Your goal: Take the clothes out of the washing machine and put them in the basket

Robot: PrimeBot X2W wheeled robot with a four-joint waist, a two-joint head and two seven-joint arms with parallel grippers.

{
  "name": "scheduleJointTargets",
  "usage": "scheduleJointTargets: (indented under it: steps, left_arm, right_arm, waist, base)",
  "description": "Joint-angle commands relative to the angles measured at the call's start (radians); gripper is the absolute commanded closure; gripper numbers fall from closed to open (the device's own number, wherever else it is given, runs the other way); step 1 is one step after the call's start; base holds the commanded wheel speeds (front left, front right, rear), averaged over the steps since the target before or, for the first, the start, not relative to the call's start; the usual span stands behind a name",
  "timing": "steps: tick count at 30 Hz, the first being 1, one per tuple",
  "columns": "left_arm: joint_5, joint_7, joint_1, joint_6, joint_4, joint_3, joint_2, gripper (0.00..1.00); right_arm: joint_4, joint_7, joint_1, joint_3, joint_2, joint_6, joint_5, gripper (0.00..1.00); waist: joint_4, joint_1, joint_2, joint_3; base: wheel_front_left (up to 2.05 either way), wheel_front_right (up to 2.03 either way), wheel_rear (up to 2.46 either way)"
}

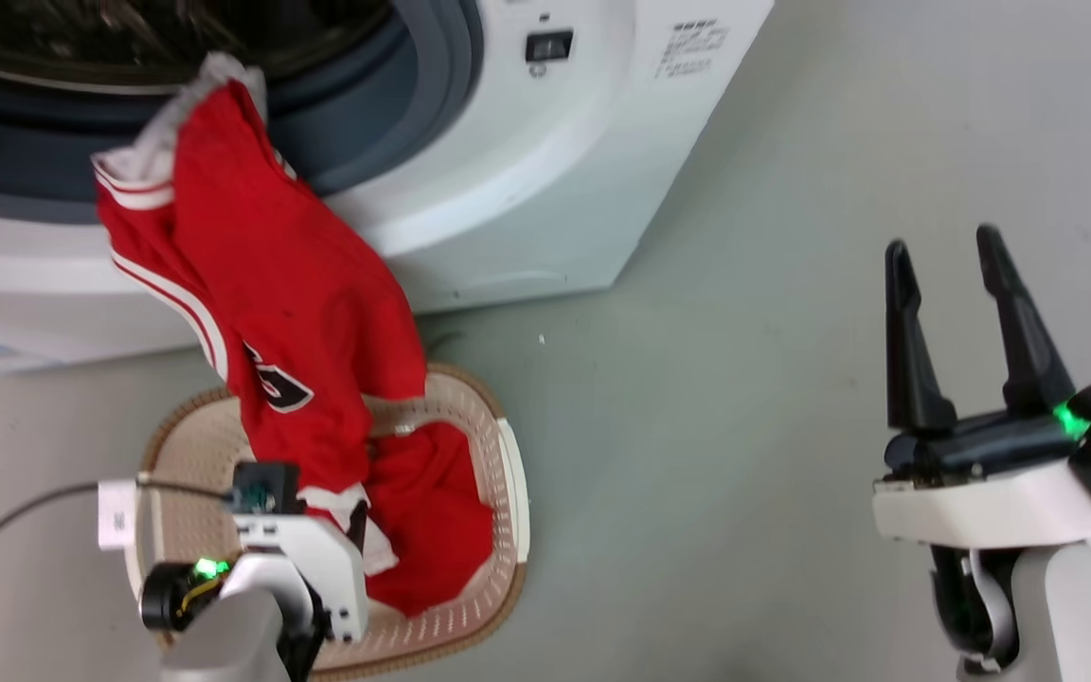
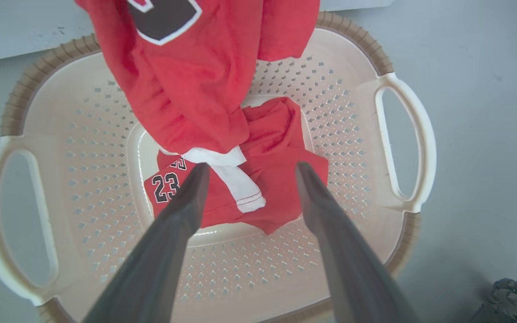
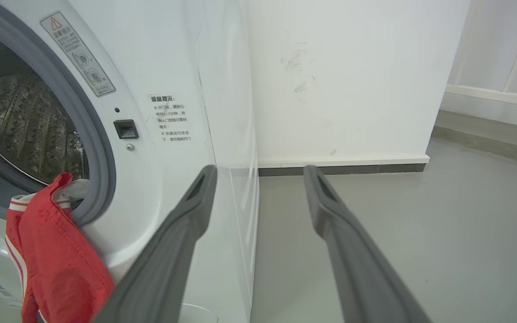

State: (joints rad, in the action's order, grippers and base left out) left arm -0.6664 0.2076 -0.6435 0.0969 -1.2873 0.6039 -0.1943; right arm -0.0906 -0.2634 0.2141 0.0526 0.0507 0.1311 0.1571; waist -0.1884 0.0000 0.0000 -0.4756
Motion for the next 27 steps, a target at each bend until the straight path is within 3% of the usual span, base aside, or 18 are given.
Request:
scheduleJointTargets:
  steps: [1,5,11,17,27]
  left_arm:
    - [0.007,0.026,0.029,0.002,0.002,0.004,0.003,0.00]
    - [0.010,0.057,0.079,-0.012,0.046,-0.014,0.004,0.00]
    - [0.087,0.057,0.199,-0.087,0.313,-0.116,-0.031,0.00]
    - [0.210,0.058,0.326,-0.134,0.536,-0.236,-0.027,0.00]
    - [0.410,0.058,0.460,-0.146,0.806,-0.387,0.023,0.00]
  right_arm:
    - [0.008,-0.002,-0.025,-0.001,-0.001,-0.001,-0.003,0.00]
    - [0.019,-0.002,-0.068,-0.008,-0.001,-0.001,-0.011,0.00]
    - [0.029,-0.002,-0.123,-0.030,-0.001,-0.001,-0.023,0.00]
    - [0.041,-0.002,-0.164,-0.039,-0.001,-0.001,-0.021,0.00]
    - [0.047,-0.002,-0.182,-0.044,-0.001,-0.001,-0.010,0.00]
  waist:
    - [0.009,0.0000,0.0000,0.075]
    - [0.022,0.0000,0.0000,0.142]
    - [0.055,0.0000,0.0000,0.215]
    - [0.076,0.0000,0.0000,0.269]
    - [0.088,0.0000,0.0000,0.303]
  base:
    - [0.00,0.00,0.00]
    - [0.00,0.00,0.00]
    - [0.00,0.00,0.00]
    - [0.00,0.00,0.00]
    - [0.00,0.00,0.00]
